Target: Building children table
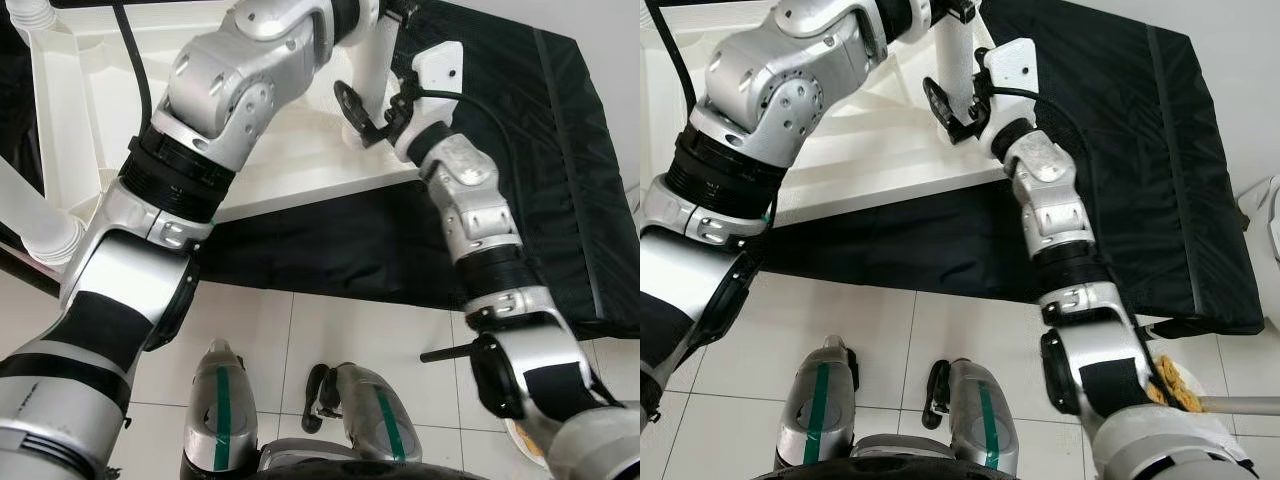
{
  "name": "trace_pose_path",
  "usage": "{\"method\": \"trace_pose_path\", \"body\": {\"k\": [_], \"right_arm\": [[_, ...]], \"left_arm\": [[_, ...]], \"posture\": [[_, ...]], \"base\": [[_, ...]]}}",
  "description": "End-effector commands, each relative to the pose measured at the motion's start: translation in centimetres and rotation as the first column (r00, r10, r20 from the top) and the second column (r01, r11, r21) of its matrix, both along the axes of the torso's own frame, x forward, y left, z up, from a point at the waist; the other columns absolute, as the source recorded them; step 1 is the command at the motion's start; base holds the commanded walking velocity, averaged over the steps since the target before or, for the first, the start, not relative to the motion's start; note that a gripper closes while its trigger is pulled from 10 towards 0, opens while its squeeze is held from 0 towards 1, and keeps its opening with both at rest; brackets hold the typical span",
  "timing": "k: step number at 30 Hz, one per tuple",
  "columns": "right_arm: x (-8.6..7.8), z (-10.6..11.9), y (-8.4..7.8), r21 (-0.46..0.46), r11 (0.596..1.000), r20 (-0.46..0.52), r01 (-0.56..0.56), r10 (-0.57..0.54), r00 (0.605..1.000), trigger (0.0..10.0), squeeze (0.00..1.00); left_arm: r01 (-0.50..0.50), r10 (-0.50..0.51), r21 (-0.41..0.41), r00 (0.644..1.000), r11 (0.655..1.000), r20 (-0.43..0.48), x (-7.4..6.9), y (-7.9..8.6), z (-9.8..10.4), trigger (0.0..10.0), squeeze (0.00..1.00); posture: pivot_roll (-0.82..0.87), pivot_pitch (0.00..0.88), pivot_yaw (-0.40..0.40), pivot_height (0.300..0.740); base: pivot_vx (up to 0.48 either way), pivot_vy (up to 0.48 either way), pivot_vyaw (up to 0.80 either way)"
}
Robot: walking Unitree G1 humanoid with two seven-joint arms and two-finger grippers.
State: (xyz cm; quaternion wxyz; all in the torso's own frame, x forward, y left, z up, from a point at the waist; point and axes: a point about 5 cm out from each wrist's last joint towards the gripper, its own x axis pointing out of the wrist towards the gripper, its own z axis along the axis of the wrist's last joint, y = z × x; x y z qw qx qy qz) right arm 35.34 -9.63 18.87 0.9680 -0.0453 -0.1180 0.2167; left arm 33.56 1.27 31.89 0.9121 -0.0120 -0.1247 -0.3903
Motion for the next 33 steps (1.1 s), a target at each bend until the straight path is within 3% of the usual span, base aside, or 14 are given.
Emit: {"method": "trace_pose_path", "body": {"k": [1, 17, 18, 20, 33], "right_arm": [[0.2, -0.3, -1.6, 0.026, 0.989, -0.028, 0.144, -0.144, 0.989, 10.0, 0.00], [0.3, -1.3, -0.8, 0.041, 0.940, -0.095, 0.338, -0.334, 0.938, 10.0, 0.00], [0.3, -1.3, -0.7, 0.038, 0.936, -0.094, 0.351, -0.346, 0.933, 0.5, 0.00], [0.3, -1.3, -0.6, 0.032, 0.935, -0.089, 0.354, -0.350, 0.933, 0.0, 0.00], [-0.1, -1.4, -0.2, -0.031, 0.936, -0.052, 0.349, -0.351, 0.935, 0.0, 0.00]], "left_arm": [[-0.066, 0.066, 0.023, 0.998, 0.998, 0.007, 0.0, -0.2, 0.3, 10.0, 0.00], [-0.109, 0.108, 0.029, 0.993, 0.994, 0.054, -0.6, -0.6, 1.5, 10.0, 0.00], [-0.110, 0.108, 0.029, 0.992, 0.994, 0.061, -0.7, -0.7, 1.7, 10.0, 0.00], [-0.111, 0.108, 0.032, 0.992, 0.993, 0.066, -0.8, -0.7, 1.7, 10.0, 0.00], [-0.114, 0.110, 0.050, 0.991, 0.992, 0.077, -0.9, -0.9, 1.9, 10.0, 0.00]], "posture": [[0.15, 0.003, -0.128, 0.740], [0.16, 0.012, -0.134, 0.740], [0.16, 0.016, -0.136, 0.740], [0.16, 0.017, -0.137, 0.740], [0.16, 0.034, -0.133, 0.740]], "base": [[0.000, 0.000, 0.00], [0.000, 0.000, 0.00], [0.000, 0.000, 0.00], [0.000, 0.000, 0.00], [0.000, 0.000, 0.00]]}}
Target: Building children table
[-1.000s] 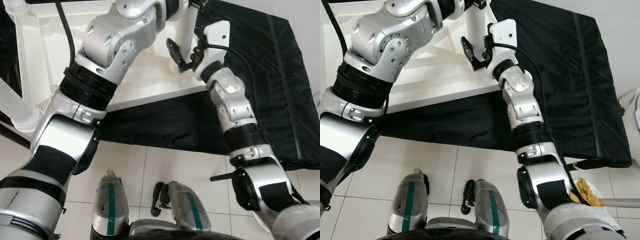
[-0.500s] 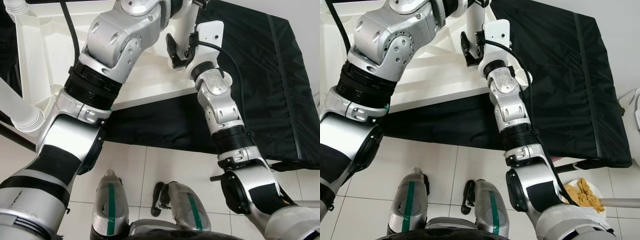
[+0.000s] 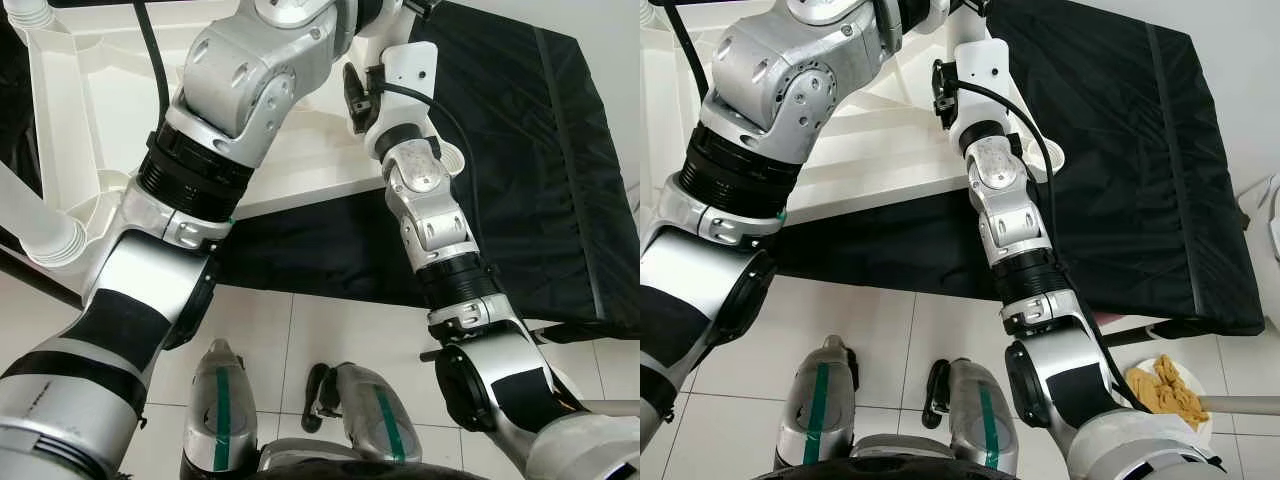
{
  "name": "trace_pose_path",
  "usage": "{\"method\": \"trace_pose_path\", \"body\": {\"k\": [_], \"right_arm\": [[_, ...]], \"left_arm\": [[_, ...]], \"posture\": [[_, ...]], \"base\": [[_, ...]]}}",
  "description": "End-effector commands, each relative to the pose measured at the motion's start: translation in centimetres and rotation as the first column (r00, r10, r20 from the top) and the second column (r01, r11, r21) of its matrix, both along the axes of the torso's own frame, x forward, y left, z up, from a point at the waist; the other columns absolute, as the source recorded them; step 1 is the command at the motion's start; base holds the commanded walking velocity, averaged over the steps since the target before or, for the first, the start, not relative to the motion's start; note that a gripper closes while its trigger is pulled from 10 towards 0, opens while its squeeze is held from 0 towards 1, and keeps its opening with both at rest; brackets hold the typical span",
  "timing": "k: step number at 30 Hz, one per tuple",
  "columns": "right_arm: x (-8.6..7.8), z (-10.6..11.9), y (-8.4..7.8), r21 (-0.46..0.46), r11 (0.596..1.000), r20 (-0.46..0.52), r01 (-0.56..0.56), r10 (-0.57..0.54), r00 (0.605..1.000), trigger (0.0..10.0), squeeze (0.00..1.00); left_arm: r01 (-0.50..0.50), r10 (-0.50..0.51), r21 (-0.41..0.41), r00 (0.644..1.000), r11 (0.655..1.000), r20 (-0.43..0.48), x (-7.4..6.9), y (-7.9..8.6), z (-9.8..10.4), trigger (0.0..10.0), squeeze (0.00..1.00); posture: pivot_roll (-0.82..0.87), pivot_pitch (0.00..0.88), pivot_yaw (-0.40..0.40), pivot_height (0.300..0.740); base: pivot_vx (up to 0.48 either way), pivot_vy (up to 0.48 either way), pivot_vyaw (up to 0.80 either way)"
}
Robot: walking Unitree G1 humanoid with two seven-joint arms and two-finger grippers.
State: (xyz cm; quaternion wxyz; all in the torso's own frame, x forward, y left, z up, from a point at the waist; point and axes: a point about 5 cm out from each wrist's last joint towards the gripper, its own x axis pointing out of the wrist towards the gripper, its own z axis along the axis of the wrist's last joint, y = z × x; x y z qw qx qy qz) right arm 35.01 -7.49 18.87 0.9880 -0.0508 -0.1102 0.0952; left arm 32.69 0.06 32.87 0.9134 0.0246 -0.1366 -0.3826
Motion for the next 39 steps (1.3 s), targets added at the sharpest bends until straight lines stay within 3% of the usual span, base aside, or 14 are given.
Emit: {"method": "trace_pose_path", "body": {"k": [1, 6, 7, 8, 9, 26, 27, 34, 39], "right_arm": [[0.2, -1.4, -2.3, -0.039, 0.993, -0.052, 0.112, -0.114, 0.992, 0.0, 0.00], [0.1, -1.5, -2.3, -0.049, 0.991, -0.049, 0.128, -0.130, 0.990, 0.0, 0.00], [0.1, -1.5, -2.4, -0.051, 0.988, -0.052, 0.145, -0.147, 0.988, 10.0, 0.00], [0.1, -1.5, -2.4, -0.051, 0.988, -0.052, 0.145, -0.147, 0.988, 10.0, 0.00], [0.1, -1.5, -2.5, -0.045, 0.986, -0.057, 0.158, -0.160, 0.985, 10.0, 0.00], [0.5, -1.2, -4.0, 0.024, 0.969, -0.080, 0.244, -0.242, 0.967, 10.0, 0.00], [0.6, -1.1, -4.3, 0.029, 0.965, -0.079, 0.261, -0.258, 0.963, 10.0, 0.00], [0.9, -0.7, -6.2, 0.044, 0.943, -0.077, 0.331, -0.327, 0.942, 10.0, 0.00], [1.1, -0.4, -7.9, 0.068, 0.941, -0.089, 0.332, -0.326, 0.941, 10.0, 0.00]], "left_arm": [[-0.087, 0.087, -0.001, 0.996, 0.996, 0.028, -0.1, 0.3, 0.9, 10.0, 0.00], [-0.089, 0.088, 0.012, 0.995, 0.996, 0.037, -0.1, 0.2, 0.8, 10.0, 0.00], [-0.079, 0.079, 0.007, 0.996, 0.997, 0.032, -0.2, 0.1, 0.7, 10.0, 0.03], [-0.079, 0.079, 0.007, 0.996, 0.997, 0.032, -0.2, 0.1, 0.7, 10.0, 0.03], [-0.065, 0.065, 0.000, 0.998, 0.998, 0.024, -0.3, 0.0, 0.6, 10.0, 1.00], [0.060, -0.061, -0.040, 0.998, 0.997, -0.022, -1.6, -0.4, 0.1, 10.0, 1.00], [0.081, -0.082, -0.056, 0.996, 0.995, -0.029, -1.8, -0.3, 0.1, 10.0, 0.00], [0.096, -0.104, -0.121, 0.992, 0.988, -0.066, -2.0, 0.8, -0.4, 10.0, 0.00], [0.010, -0.019, -0.110, 0.997, 0.994, -0.080, -1.5, 2.5, -1.7, 10.0, 0.00]], "posture": [[0.16, 0.035, -0.132, 0.740], [0.16, 0.038, -0.128, 0.740], [0.15, 0.039, -0.126, 0.740], [0.15, 0.039, -0.126, 0.740], [0.15, 0.041, -0.123, 0.740], [0.16, 0.060, -0.120, 0.740], [0.16, 0.060, -0.120, 0.740], [0.15, 0.063, -0.120, 0.740], [0.15, 0.064, -0.122, 0.740]], "base": [[0.000, 0.000, 0.00], [0.000, 0.000, 0.00], [0.000, 0.000, 0.00], [0.000, 0.000, 0.00], [0.000, 0.000, 0.00], [0.000, 0.000, 0.00], [0.000, 0.000, 0.00], [0.000, 0.000, 0.00], [0.000, 0.000, 0.00]]}}
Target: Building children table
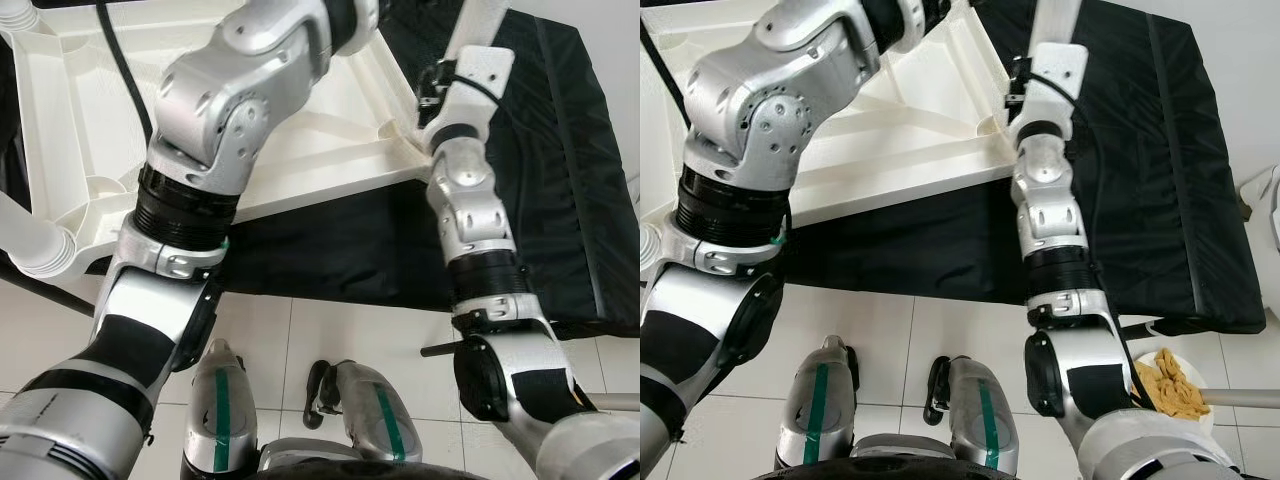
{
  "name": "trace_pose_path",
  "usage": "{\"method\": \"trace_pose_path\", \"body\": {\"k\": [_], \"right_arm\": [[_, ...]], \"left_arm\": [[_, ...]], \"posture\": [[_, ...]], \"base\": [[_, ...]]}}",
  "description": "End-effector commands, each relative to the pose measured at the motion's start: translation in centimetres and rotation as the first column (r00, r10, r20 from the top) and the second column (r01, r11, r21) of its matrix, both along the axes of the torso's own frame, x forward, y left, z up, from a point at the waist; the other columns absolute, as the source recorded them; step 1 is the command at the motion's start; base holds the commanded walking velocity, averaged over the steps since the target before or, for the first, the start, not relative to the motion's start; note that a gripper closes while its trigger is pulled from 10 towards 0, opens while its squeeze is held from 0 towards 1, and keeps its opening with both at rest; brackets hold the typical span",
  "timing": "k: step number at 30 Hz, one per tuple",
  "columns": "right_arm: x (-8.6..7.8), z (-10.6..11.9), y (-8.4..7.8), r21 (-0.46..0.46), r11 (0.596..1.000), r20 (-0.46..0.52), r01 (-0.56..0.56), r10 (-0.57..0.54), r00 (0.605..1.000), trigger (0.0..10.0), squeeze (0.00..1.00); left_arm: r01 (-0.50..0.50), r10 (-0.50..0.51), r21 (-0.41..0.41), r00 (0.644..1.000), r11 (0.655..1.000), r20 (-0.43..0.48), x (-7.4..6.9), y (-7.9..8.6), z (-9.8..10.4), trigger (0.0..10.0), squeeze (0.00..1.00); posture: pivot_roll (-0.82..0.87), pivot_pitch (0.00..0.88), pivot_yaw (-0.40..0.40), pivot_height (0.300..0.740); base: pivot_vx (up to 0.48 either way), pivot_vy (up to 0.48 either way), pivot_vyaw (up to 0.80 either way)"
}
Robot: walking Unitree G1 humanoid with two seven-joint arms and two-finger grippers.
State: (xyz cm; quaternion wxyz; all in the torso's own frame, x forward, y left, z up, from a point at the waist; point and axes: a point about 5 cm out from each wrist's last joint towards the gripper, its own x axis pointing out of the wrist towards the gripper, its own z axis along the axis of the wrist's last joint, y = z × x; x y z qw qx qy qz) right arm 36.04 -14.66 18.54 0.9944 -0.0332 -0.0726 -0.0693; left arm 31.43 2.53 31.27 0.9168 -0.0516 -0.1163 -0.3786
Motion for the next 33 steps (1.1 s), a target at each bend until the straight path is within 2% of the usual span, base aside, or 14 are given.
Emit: {"method": "trace_pose_path", "body": {"k": [1, 6, 8, 14, 15, 18, 21, 23, 25, 29, 31, 33], "right_arm": [[0.0, 0.0, -0.9, 0.031, 1.000, -0.007, -0.007, 0.008, 1.000, 10.0, 0.00], [-0.2, 0.0, -1.1, 0.028, 0.999, 0.006, -0.041, 0.040, 0.999, 10.0, 0.00], [-0.3, -0.3, -1.4, 0.065, 0.997, -0.004, -0.047, 0.047, 0.999, 10.0, 0.00], [-0.5, -0.1, -1.6, 0.073, 0.996, 0.025, -0.050, 0.048, 0.999, 10.0, 0.00], [-1.0, 0.3, -1.7, 0.089, 0.993, 0.081, -0.081, 0.074, 0.994, 10.0, 0.00], [-1.2, 0.4, -1.8, 0.106, 0.990, 0.101, -0.092, 0.081, 0.992, 10.0, 0.00], [-1.7, 0.7, -2.7, 0.110, 0.988, 0.136, -0.105, 0.090, 0.987, 10.0, 0.00], [-1.7, 0.7, -2.7, 0.110, 0.988, 0.136, -0.105, 0.090, 0.987, 10.0, 0.00], [-2.0, 0.5, -3.3, 0.110, 0.988, 0.138, -0.104, 0.088, 0.987, 10.0, 0.00], [-2.0, 0.5, -3.5, 0.110, 0.989, 0.135, -0.102, 0.087, 0.987, 10.0, 0.00], [-2.1, 0.4, -3.6, 0.106, 0.989, 0.133, -0.105, 0.091, 0.987, 10.0, 0.00], [-2.1, 0.2, -3.8, 0.096, 0.990, 0.130, -0.105, 0.092, 0.987, 10.0, 0.00]], "left_arm": [[-0.017, 0.016, 0.032, 1.000, 0.999, 0.014, -0.1, 0.3, -0.7, 10.0, 0.00], [-0.064, 0.062, 0.096, 0.998, 0.993, 0.026, -0.1, 0.7, -2.2, 10.0, 0.00], [-0.092, 0.089, 0.129, 0.996, 0.987, 0.031, -0.3, 0.9, -3.2, 10.0, 0.00], [-0.128, 0.125, 0.133, 0.992, 0.983, 0.033, -0.6, 1.2, -4.2, 10.0, 0.00], [-0.186, 0.183, 0.150, 0.982, 0.971, 0.037, -0.6, 1.8, -5.4, 10.0, 0.00], [-0.209, 0.207, 0.155, 0.978, 0.965, 0.033, -0.6, 2.1, -5.9, 10.0, 0.00], [-0.265, 0.267, 0.180, 0.964, 0.947, 0.015, -0.6, 3.2, -7.5, 10.0, 0.00], [-0.265, 0.267, 0.180, 0.964, 0.947, 0.015, -0.6, 3.2, -7.5, 10.0, 0.00], [-0.248, 0.254, 0.203, 0.967, 0.947, -0.004, -1.1, 3.7, -8.8, 10.0, 0.00], [-0.229, 0.237, 0.210, 0.971, 0.951, -0.015, -1.4, 3.9, -9.3, 10.0, 0.00], [-0.214, 0.221, 0.235, 0.975, 0.948, -0.005, -1.8, 4.0, -10.0, 10.0, 0.00], [-0.170, 0.174, 0.297, 0.985, 0.940, 0.011, -2.7, 3.9, -11.4, 10.0, 0.00]], "posture": [[0.15, 0.064, -0.124, 0.740], [0.14, 0.064, -0.125, 0.740], [0.14, 0.062, -0.124, 0.740], [0.13, 0.059, -0.123, 0.740], [0.13, 0.053, -0.123, 0.740], [0.13, 0.051, -0.121, 0.740], [0.12, 0.042, -0.117, 0.740], [0.12, 0.042, -0.117, 0.740], [0.12, 0.038, -0.114, 0.740], [0.12, 0.037, -0.114, 0.740], [0.12, 0.038, -0.111, 0.740], [0.12, 0.039, -0.110, 0.740]], "base": [[0.000, 0.000, 0.00], [0.000, 0.000, 0.00], [0.000, 0.000, 0.00], [0.000, 0.000, 0.00], [0.000, 0.000, 0.00], [0.000, 0.000, 0.00], [0.000, 0.000, 0.00], [0.000, 0.000, 0.00], [0.000, 0.000, 0.00], [0.000, 0.000, 0.00], [0.000, 0.000, 0.00], [0.000, 0.000, 0.00]]}}
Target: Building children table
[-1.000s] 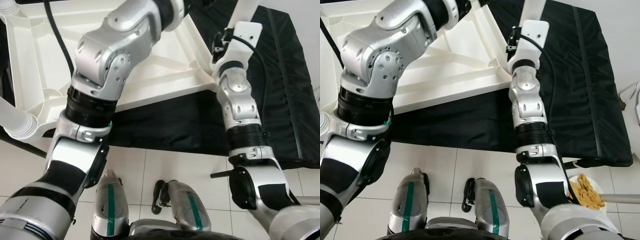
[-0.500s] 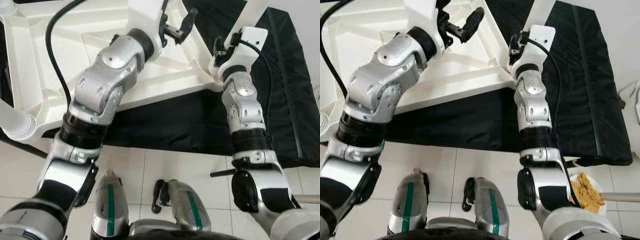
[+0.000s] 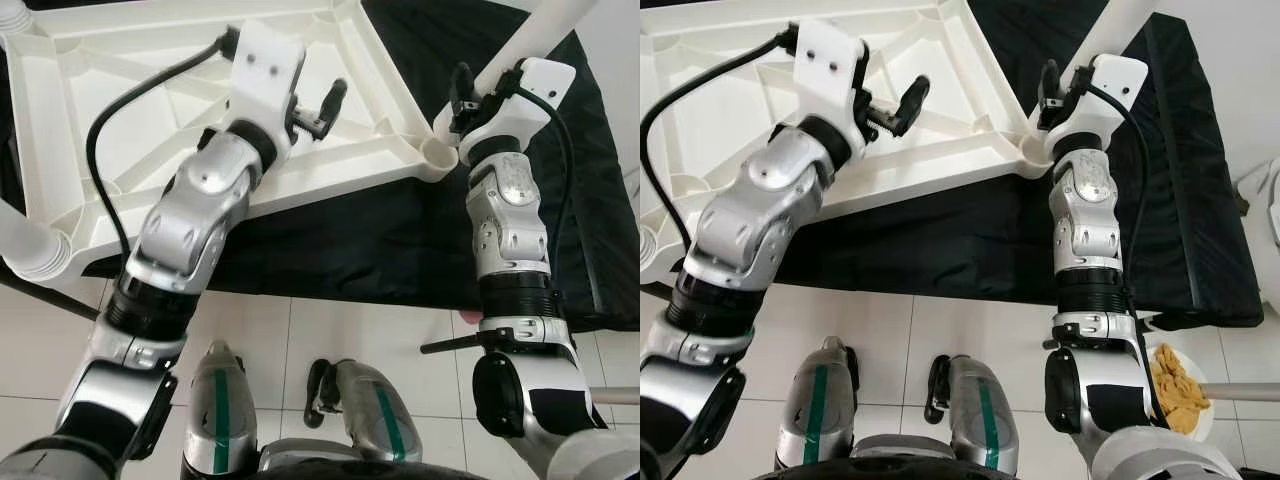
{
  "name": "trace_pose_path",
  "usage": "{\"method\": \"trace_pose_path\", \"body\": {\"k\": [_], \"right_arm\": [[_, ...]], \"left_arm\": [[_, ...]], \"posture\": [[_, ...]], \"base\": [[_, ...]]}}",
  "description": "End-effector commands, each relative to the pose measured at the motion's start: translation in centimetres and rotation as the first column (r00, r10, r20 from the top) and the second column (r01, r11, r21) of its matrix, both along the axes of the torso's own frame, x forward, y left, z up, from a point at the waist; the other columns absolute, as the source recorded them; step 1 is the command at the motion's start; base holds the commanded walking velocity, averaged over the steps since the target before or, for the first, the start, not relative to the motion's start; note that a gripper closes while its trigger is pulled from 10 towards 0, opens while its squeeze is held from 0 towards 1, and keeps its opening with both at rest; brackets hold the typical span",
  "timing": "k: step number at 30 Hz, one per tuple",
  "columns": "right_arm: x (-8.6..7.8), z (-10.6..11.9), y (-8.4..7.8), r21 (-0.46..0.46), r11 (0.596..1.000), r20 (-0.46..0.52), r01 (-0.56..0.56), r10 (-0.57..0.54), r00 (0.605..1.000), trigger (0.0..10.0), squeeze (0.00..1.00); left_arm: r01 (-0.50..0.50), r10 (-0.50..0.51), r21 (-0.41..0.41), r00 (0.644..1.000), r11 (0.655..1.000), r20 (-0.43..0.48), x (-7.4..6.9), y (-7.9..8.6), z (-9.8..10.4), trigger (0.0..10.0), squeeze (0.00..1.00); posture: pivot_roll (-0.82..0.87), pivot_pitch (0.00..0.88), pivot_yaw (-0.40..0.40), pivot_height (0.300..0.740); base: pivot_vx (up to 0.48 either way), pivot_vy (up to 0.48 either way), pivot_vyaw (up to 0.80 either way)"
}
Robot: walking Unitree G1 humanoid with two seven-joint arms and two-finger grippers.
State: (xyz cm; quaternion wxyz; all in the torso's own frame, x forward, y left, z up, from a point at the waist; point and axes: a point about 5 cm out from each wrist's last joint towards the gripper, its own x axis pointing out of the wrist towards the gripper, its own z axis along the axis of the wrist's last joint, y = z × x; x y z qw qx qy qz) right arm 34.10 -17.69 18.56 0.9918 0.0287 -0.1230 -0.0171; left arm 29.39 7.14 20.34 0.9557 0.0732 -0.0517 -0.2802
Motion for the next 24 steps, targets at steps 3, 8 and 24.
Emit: {"method": "trace_pose_path", "body": {"k": [3, 8, 24], "right_arm": [[-0.1, 0.1, -1.0, -0.014, 1.000, 0.014, 0.022, -0.022, 1.000, 10.0, 0.00], [0.1, -0.4, -1.7, -0.046, 0.998, -0.007, 0.037, -0.037, 0.999, 10.0, 0.00], [0.8, -1.0, -1.9, -0.095, 0.996, -0.035, 0.006, -0.010, 0.999, 10.0, 0.00]], "left_arm": [[0.095, -0.096, 0.078, 0.995, 0.992, 0.016, -1.2, -0.8, -1.0, 10.0, 0.00], [0.129, -0.133, 0.131, 0.991, 0.983, 0.027, -2.0, -0.9, -1.8, 10.0, 0.00], [0.357, -0.355, 0.044, 0.934, 0.933, -0.047, -4.2, -1.9, -1.8, 10.0, 0.00]], "posture": [[0.12, 0.039, -0.110, 0.740], [0.13, 0.052, -0.108, 0.740], [0.13, 0.061, -0.114, 0.740]], "base": [[0.000, 0.000, 0.00], [0.000, 0.000, 0.00], [0.000, 0.000, 0.00]]}}
